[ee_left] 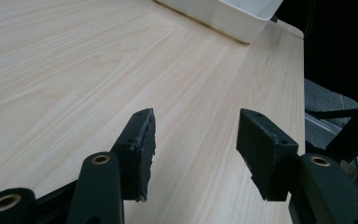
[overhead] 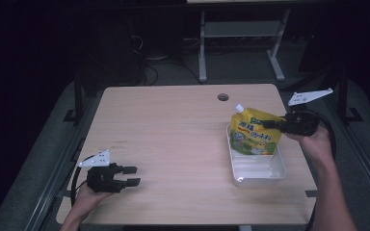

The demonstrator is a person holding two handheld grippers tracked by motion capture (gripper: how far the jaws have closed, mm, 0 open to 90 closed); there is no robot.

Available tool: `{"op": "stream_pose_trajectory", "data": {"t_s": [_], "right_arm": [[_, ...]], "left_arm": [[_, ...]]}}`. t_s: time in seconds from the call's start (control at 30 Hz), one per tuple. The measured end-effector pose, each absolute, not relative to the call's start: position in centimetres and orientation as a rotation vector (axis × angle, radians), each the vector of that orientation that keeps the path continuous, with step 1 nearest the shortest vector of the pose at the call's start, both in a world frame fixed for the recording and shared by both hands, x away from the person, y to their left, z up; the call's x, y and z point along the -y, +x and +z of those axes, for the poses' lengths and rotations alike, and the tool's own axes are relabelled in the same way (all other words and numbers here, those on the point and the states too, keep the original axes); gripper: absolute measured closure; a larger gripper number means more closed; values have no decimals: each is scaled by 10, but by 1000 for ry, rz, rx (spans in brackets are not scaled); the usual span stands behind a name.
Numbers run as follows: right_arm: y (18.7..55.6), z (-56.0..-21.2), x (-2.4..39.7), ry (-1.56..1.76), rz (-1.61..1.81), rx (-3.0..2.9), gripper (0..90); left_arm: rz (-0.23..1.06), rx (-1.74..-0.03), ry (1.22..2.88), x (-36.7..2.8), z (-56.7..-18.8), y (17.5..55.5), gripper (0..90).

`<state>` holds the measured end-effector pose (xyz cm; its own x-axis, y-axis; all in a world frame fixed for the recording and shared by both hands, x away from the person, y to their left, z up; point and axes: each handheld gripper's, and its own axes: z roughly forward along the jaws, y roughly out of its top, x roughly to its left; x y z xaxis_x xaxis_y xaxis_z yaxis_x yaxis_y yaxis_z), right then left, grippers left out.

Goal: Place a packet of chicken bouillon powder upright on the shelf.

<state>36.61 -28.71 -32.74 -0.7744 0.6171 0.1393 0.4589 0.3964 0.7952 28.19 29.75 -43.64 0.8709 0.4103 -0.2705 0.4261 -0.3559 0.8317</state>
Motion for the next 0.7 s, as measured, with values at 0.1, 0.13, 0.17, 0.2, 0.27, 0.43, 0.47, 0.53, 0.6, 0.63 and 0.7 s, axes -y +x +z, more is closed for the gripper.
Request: {"op": "stream_pose_trajectory", "data": {"t_s": [0.1,0.13,0.17,0.2,0.27,0.43,0.47,0.53,0.6,0.63,0.7], "right_arm": [[365,-328,288,970,1320,-2469,814],[364,-328,289,977,1317,-2462,797],[363,-328,290,980,1328,-2453,796],[363,-328,291,987,1335,-2448,788],[362,-328,292,997,1344,-2442,765],[359,-329,295,1026,1362,-2429,687],[359,-329,296,1049,1368,-2425,651],[359,-329,297,1077,1393,-2423,631],[358,-329,297,1077,1405,-2415,608],[358,-328,297,1080,1410,-2404,582],[358,-328,296,1087,1413,-2394,565]], "left_arm": [[-20,-614,1984,-297,-437,283,457],[-21,-613,1984,-296,-437,283,457],[-19,-614,1984,-296,-437,283,456],[-18,-614,1986,-296,-437,282,455],[-15,-615,1988,-296,-437,282,447],[-11,-623,1990,-296,-437,283,429],[-10,-624,1992,-295,-437,282,420],[-7,-625,1997,-295,-437,282,413],[-8,-626,1996,-296,-437,282,408],[-6,-628,1996,-296,-437,282,406],[-4,-628,1997,-296,-437,282,399]]}}
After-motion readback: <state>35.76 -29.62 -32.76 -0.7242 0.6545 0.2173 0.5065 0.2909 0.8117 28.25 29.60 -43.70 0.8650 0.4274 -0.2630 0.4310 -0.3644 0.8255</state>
